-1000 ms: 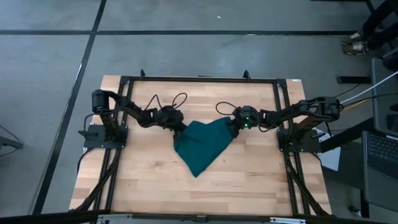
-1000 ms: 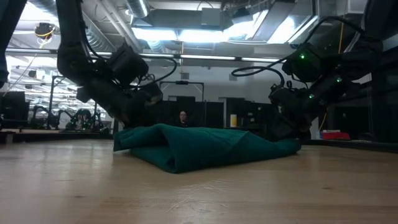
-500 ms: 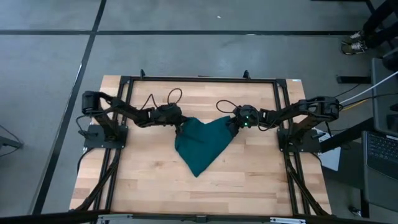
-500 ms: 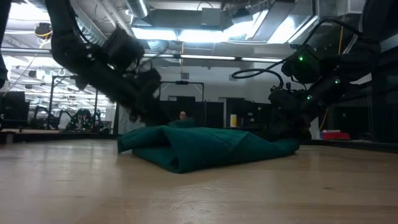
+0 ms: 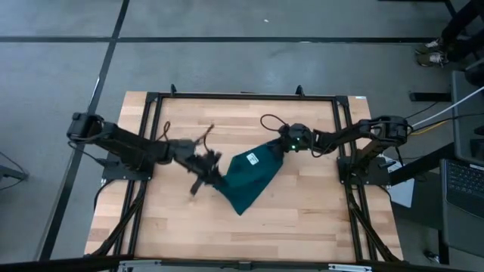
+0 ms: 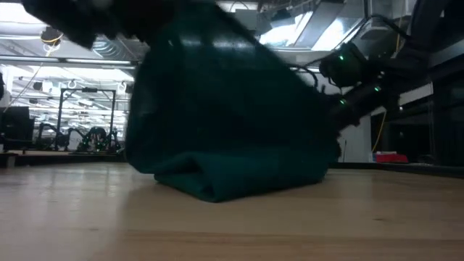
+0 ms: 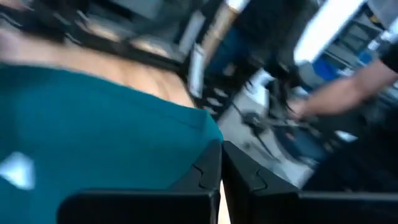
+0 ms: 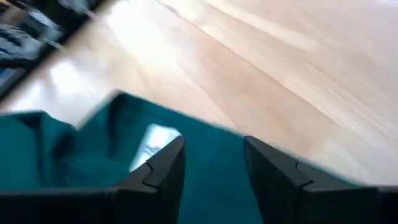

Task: Fold microfiber towels
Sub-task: Fold the blue napkin

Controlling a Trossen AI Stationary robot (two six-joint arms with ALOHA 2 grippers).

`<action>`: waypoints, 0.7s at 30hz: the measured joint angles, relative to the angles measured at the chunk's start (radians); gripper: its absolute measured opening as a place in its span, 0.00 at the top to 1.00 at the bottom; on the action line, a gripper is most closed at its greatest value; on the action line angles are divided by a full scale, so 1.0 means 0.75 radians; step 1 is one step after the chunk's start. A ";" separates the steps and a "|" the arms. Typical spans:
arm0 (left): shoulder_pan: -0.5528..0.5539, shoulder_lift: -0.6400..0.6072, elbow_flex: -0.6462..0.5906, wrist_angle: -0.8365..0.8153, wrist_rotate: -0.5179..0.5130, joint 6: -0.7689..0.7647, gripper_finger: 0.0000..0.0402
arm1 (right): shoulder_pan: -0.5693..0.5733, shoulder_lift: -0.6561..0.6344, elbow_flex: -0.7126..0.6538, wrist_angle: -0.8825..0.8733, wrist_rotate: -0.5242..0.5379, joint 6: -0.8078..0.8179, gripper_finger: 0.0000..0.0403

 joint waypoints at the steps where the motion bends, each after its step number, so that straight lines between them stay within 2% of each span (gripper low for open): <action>1: -0.052 0.001 0.018 -0.051 -0.032 -0.016 0.99 | 0.000 0.000 0.023 0.003 -0.017 0.000 0.59; 6: -0.297 0.099 0.072 -0.082 -0.223 -0.149 0.99 | 0.002 0.000 0.137 -0.003 -0.116 0.001 0.61; 12: -0.533 0.337 0.160 0.003 -0.418 -0.315 0.99 | 0.035 -0.001 0.198 -0.087 -0.163 0.007 0.61; 16: -0.621 0.467 0.208 0.005 -0.590 -0.402 0.99 | 0.089 -0.001 0.199 -0.172 -0.218 -0.004 0.61; 21: -0.686 0.530 0.208 -0.041 -0.826 -0.563 0.99 | 0.185 -0.001 0.198 -0.446 -0.274 -0.182 0.62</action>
